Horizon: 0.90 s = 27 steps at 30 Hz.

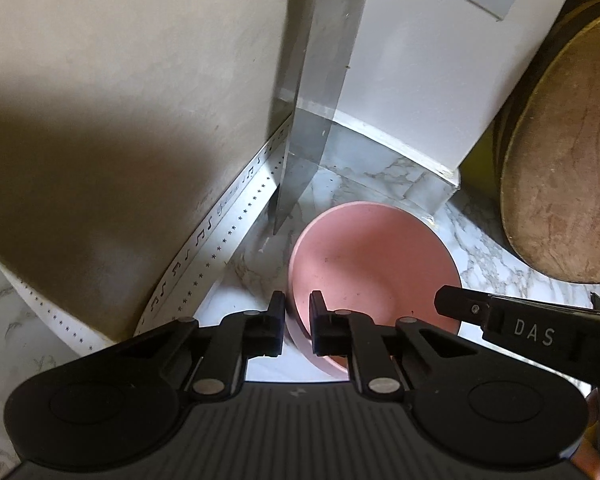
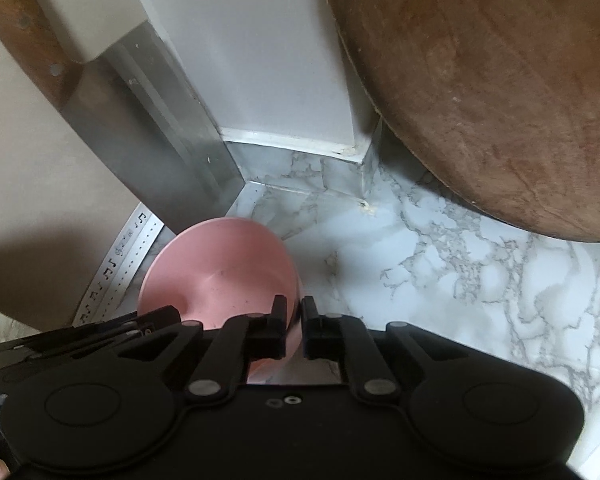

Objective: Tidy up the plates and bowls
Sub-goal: 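Lift the pink bowl with both grippers and carry it toward the bear-face plate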

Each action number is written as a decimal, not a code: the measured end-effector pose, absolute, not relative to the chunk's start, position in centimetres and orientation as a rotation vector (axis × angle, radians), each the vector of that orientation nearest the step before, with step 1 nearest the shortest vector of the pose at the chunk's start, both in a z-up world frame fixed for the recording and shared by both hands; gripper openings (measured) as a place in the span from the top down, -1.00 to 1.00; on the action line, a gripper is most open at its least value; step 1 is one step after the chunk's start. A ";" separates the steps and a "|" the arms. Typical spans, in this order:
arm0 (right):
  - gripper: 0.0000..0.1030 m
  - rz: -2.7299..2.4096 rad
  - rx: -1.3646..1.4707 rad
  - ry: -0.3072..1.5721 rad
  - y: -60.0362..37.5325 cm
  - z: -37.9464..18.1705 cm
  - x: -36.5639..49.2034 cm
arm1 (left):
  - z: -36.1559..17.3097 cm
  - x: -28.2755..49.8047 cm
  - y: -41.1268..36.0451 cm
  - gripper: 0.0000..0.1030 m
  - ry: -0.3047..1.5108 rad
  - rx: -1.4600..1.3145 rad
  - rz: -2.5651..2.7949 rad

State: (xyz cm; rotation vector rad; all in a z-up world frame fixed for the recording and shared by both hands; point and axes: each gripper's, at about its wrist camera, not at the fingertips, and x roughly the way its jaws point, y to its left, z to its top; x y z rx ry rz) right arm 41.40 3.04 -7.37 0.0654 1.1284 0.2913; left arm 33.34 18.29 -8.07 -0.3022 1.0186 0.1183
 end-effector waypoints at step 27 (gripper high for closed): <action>0.83 0.224 0.041 0.970 -3.7 1.0 29.6 | -1.4 24.9 14.4 0.77 0.954 -0.189 -0.087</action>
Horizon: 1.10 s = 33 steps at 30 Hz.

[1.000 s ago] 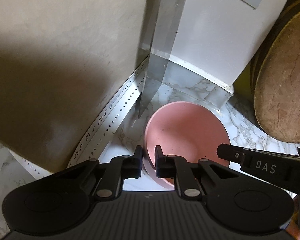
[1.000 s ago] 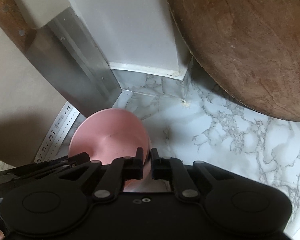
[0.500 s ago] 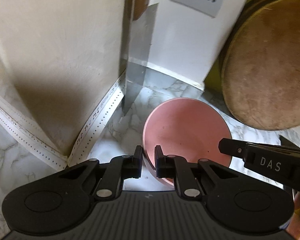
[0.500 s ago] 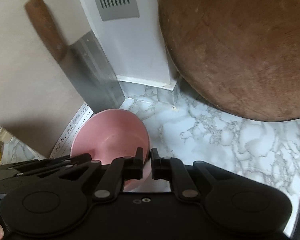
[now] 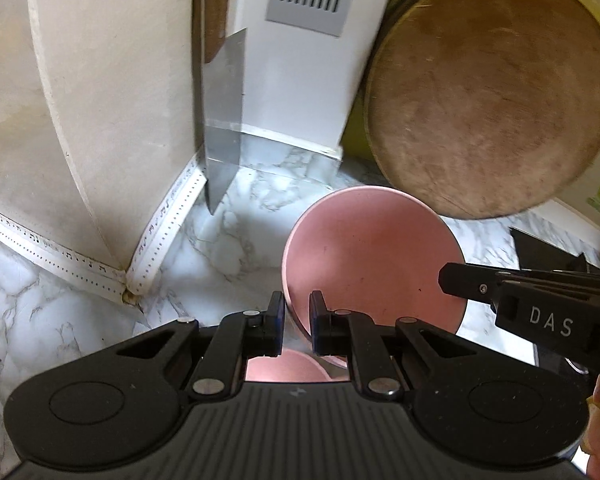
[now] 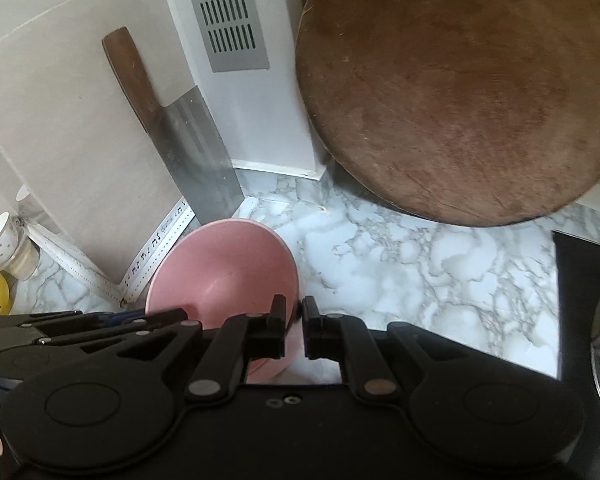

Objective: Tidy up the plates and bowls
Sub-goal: 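Lift the pink bowl with both grippers and carry it toward the bear-face plate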

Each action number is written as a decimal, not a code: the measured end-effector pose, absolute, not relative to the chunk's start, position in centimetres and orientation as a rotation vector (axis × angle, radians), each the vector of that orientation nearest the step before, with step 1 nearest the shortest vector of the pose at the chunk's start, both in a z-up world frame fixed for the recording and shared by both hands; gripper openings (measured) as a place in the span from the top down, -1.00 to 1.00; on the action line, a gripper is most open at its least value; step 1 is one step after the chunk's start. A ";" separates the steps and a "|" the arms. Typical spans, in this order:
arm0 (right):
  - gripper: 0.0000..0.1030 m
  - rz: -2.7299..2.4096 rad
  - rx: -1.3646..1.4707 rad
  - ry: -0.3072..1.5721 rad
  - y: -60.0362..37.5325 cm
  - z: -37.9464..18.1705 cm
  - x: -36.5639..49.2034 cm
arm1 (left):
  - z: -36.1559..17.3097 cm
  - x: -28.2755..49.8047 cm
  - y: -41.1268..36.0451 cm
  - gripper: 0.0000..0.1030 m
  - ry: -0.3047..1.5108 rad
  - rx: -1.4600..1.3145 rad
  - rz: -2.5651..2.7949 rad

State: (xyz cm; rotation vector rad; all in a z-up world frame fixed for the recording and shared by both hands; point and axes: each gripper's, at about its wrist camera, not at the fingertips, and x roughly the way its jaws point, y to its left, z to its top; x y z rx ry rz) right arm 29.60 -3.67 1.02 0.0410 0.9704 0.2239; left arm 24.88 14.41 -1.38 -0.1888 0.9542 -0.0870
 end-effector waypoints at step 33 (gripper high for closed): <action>0.83 0.026 0.156 0.944 -12.6 4.7 15.8 | 1.6 14.4 5.3 0.77 0.983 -0.120 -0.352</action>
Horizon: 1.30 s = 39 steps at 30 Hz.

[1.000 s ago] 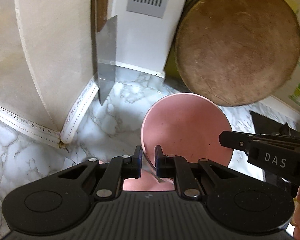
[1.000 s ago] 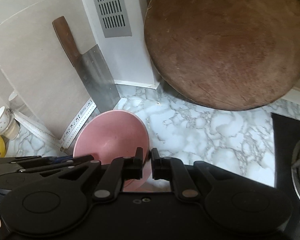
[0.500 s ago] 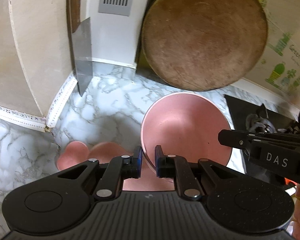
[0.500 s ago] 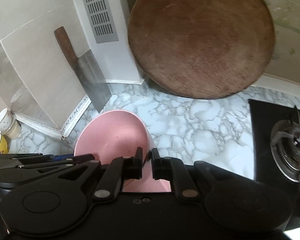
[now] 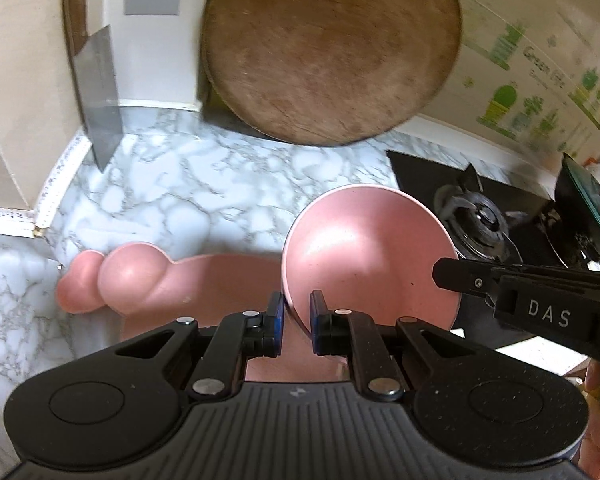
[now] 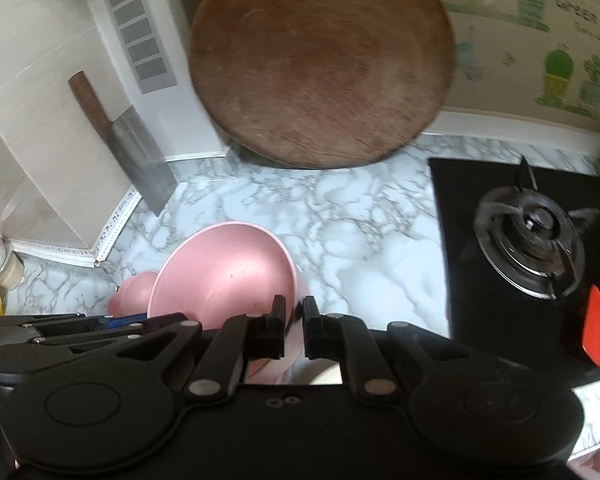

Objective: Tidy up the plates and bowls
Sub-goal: 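Lift the pink bowl with both grippers and carry it toward the bear-face plate, then lower the pink bowl into the cream bowl and open both grippers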

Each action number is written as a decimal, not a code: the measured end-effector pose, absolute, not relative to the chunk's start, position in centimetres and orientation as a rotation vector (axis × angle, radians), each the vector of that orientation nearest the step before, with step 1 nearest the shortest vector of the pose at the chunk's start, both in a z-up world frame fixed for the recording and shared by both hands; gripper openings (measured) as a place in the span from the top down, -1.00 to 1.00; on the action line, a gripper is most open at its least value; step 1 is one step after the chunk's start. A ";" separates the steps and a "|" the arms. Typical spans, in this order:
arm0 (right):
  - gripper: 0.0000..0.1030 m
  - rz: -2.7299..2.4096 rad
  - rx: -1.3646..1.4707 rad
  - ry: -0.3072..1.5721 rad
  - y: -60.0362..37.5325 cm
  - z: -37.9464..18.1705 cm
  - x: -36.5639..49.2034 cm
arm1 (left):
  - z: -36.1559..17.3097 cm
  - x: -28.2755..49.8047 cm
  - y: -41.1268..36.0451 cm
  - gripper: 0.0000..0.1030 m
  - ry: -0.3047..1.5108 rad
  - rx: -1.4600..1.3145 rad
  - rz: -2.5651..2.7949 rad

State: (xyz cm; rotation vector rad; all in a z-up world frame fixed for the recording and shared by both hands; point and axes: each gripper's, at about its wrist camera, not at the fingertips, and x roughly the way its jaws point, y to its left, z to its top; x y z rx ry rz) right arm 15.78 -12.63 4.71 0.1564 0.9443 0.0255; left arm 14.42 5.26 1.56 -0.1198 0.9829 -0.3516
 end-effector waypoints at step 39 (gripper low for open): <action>0.83 -0.151 0.326 1.107 -20.4 -2.6 9.7 | -4.4 11.4 -4.4 0.76 1.120 0.064 -0.512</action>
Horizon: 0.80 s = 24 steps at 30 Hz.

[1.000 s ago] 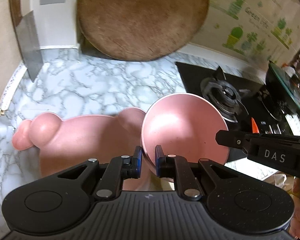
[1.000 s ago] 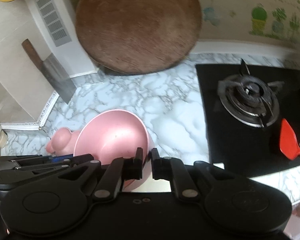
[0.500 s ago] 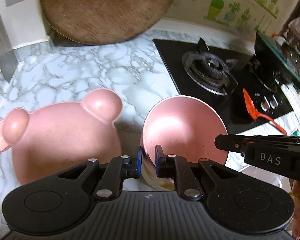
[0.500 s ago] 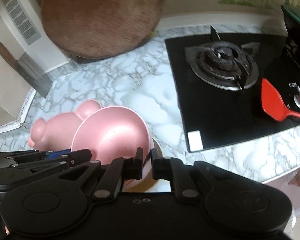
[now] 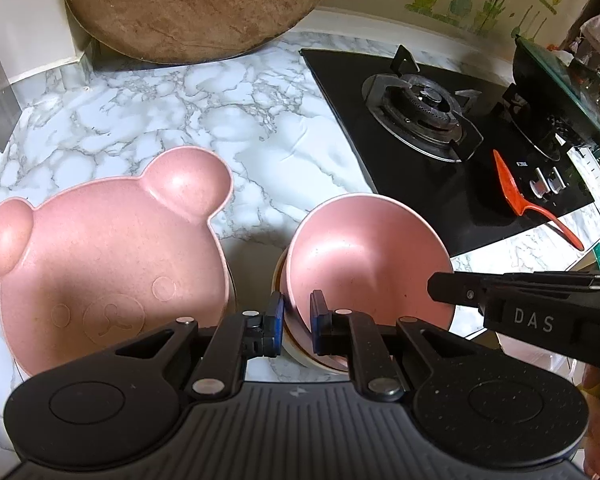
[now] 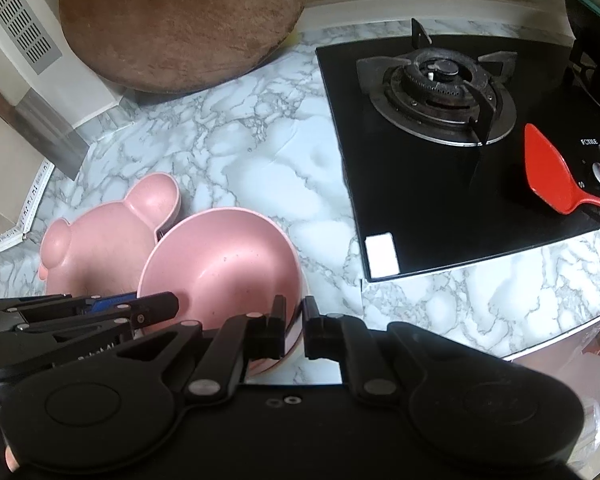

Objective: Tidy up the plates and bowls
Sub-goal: 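Lower the pink bowl into the cream bowl and open both grippers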

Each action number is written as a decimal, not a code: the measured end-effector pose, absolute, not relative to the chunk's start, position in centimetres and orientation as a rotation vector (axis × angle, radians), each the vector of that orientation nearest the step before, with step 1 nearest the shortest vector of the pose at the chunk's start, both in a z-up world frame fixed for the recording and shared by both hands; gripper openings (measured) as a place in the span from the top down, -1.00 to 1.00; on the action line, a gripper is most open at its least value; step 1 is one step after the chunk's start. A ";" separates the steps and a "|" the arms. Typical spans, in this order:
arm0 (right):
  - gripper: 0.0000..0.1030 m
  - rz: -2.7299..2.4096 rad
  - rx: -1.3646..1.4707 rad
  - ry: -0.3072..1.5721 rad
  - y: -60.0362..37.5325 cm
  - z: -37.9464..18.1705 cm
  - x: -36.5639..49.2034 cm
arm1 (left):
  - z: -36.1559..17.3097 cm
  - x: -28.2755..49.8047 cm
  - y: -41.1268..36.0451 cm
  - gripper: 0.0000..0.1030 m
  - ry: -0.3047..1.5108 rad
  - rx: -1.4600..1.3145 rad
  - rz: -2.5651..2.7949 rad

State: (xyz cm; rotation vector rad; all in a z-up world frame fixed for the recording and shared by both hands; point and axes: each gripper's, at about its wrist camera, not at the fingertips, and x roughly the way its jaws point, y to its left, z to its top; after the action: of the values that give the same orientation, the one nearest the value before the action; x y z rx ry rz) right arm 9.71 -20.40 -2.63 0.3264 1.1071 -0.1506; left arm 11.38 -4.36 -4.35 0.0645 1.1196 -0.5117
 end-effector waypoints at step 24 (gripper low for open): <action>0.54 -0.144 0.327 1.085 -20.5 -1.9 9.8 | -3.8 11.4 -4.1 0.76 1.088 0.069 -0.547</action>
State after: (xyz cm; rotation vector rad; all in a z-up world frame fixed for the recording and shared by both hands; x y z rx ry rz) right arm 9.79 -20.46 -1.86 0.3274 1.0852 -0.1442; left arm 11.36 -4.14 -3.76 0.0687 1.0875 -0.5470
